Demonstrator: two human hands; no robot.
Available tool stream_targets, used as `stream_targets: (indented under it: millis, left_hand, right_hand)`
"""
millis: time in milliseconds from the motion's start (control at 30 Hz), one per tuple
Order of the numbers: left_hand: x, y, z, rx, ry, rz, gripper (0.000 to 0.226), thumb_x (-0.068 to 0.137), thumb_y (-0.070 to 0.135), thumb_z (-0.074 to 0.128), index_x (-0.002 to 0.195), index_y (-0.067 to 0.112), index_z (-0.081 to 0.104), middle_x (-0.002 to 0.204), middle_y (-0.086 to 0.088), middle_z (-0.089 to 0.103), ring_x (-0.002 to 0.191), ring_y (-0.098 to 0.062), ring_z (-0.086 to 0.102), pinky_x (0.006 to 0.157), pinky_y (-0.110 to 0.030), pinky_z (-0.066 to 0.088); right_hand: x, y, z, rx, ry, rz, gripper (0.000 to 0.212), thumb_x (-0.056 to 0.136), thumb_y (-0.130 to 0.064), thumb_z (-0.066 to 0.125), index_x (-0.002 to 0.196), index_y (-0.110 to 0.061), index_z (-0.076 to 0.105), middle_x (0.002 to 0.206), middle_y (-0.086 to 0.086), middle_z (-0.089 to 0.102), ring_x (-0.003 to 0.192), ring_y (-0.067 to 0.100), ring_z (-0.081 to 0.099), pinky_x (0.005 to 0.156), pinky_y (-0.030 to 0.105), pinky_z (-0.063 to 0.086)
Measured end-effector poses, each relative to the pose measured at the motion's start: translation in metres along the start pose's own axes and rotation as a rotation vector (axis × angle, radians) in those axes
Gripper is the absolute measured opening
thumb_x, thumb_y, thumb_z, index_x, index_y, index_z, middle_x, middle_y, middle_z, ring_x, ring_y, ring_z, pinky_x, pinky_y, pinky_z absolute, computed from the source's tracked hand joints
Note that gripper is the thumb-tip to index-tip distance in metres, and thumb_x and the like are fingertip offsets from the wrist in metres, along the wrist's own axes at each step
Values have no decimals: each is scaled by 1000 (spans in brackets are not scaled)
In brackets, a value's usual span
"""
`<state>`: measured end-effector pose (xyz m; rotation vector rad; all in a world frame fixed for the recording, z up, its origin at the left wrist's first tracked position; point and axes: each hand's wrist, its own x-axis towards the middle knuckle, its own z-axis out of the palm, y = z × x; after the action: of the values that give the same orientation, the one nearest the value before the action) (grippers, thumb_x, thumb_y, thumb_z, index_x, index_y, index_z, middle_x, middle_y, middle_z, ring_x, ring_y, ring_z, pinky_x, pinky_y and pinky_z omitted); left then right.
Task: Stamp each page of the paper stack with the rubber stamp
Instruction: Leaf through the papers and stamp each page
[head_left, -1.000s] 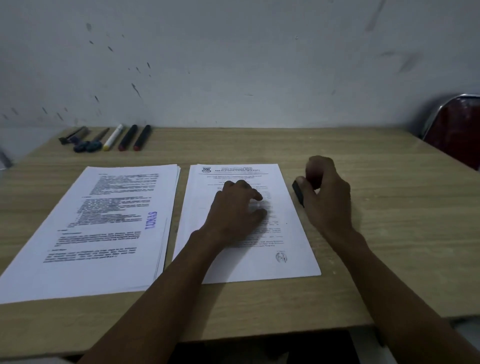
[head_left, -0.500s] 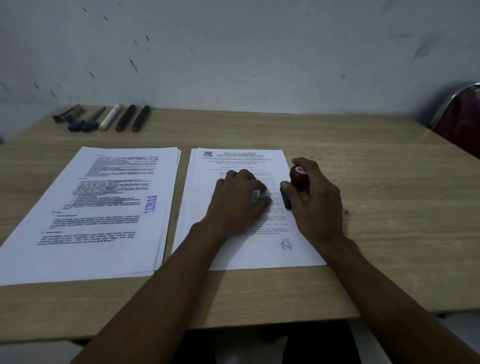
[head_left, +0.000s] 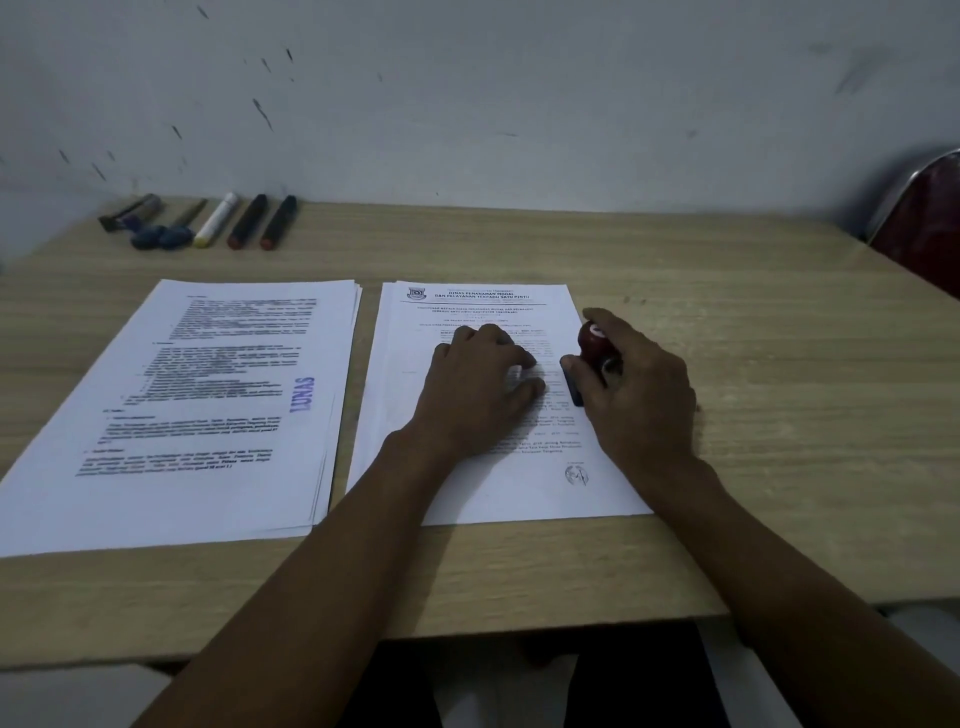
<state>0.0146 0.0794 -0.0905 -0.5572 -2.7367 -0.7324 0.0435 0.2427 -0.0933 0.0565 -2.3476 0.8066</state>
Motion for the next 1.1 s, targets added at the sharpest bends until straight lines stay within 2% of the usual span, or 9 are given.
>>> stream_targets:
  millis: [233,500,633,867,967,1100]
  left_hand:
    - [0,2,-2,16,-6,3,33,88,44,59,113,25,68,120,0,58,113,-25,47,92,-40,39]
    - [-1,1,-1,21,5,6,31,87,43,59,110,24,69,117,0,59,110,-25,48,89,-38,39]
    - [-1,2,-1,25,1,8,31,88,43,59,110,24,69,117,0,59,111,-25,48,88,-38,39]
    - [-2,3,-2,35,-14,-1,33,89,44,57,112,24,68,119,0,59,112,-24,48,91,-39,40]
    - [-2,4,-2,44,-20,-2,33,89,44,56,113,24,68,121,0,59,112,-24,48,92,-39,40]
    - [-2,5,-2,46,-21,-11,32,89,45,56,112,27,68,120,2,59,113,-24,48,92,-38,40]
  right_hand:
    - [-2,-6,-6,-111,5,2,44,89,-39,65,132,-30,59,98,4,73,94,31,65,75,39,50]
    - [-2,-5,-3,-154,48,-21,39,95,-48,47,127,-31,60,98,-2,71,93,27,63,69,33,41]
    - [-3,-4,-3,-171,41,-33,37,95,-45,48,126,-29,60,97,-2,69,93,26,60,68,33,43]
    - [-1,-3,-3,-186,46,-38,36,95,-45,50,124,-28,62,95,-4,69,90,23,59,64,28,36]
    - [-1,-3,-1,-125,60,-55,36,94,-42,52,122,-24,64,97,-3,69,92,24,60,65,29,40]
    - [5,0,-3,77,103,-65,39,94,-37,56,124,-14,65,102,2,70,96,24,63,76,32,48]
